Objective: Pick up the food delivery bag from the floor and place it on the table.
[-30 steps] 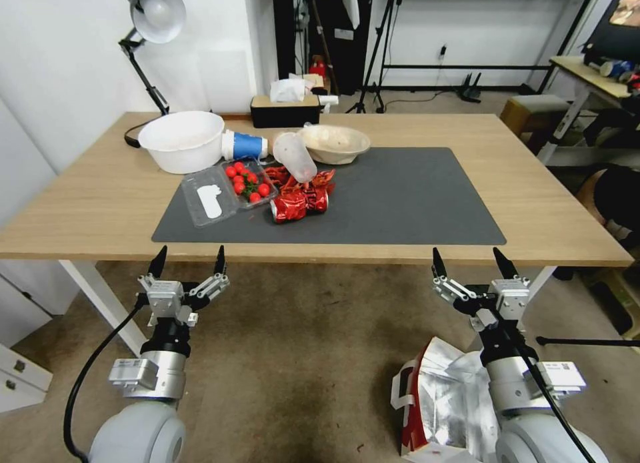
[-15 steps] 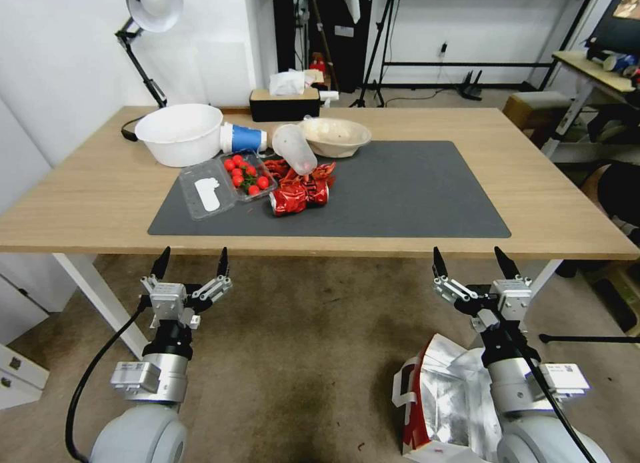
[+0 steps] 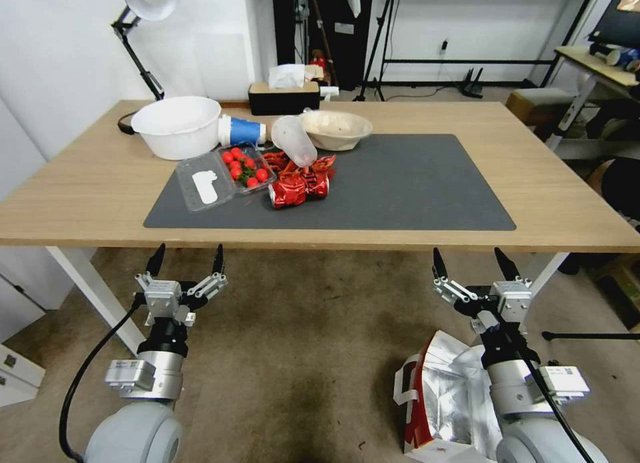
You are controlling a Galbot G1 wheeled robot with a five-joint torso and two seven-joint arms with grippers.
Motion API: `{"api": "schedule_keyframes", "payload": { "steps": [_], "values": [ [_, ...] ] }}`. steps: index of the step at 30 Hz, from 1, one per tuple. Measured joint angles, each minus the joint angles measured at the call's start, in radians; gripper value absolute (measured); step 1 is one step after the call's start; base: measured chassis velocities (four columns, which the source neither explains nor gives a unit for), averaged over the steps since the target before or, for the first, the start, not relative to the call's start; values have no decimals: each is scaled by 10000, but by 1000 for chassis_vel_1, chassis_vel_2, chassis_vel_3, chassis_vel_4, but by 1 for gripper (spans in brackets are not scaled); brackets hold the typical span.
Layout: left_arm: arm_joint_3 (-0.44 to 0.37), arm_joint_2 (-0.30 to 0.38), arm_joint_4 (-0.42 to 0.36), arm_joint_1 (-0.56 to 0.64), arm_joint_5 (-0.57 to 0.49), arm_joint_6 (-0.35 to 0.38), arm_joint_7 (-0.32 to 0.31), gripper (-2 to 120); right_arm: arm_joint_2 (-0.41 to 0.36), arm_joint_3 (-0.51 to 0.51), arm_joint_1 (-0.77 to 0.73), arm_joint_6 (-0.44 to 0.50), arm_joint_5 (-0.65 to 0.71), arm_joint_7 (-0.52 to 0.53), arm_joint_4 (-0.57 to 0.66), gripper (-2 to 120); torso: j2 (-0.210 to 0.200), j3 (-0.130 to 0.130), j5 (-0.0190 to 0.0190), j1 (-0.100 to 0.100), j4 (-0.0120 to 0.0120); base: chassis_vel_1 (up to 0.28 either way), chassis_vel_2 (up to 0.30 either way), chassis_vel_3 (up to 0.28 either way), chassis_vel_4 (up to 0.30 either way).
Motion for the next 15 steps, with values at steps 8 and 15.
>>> {"api": "schedule_keyframes", "payload": {
  "steps": [8,15],
  "values": [
    [-24,-41,126,-1,1,-9,7,99,57,2,46,31,-4,-31,-126,100,-347,-207,0,-144,0,0,0,0,0],
    [-15,-30,232,-18,0,-16,7,99,126,-16,84,59,-5,-61,-227,100,-696,-415,1,-284,0,0,0,0,0]
  ]
}}
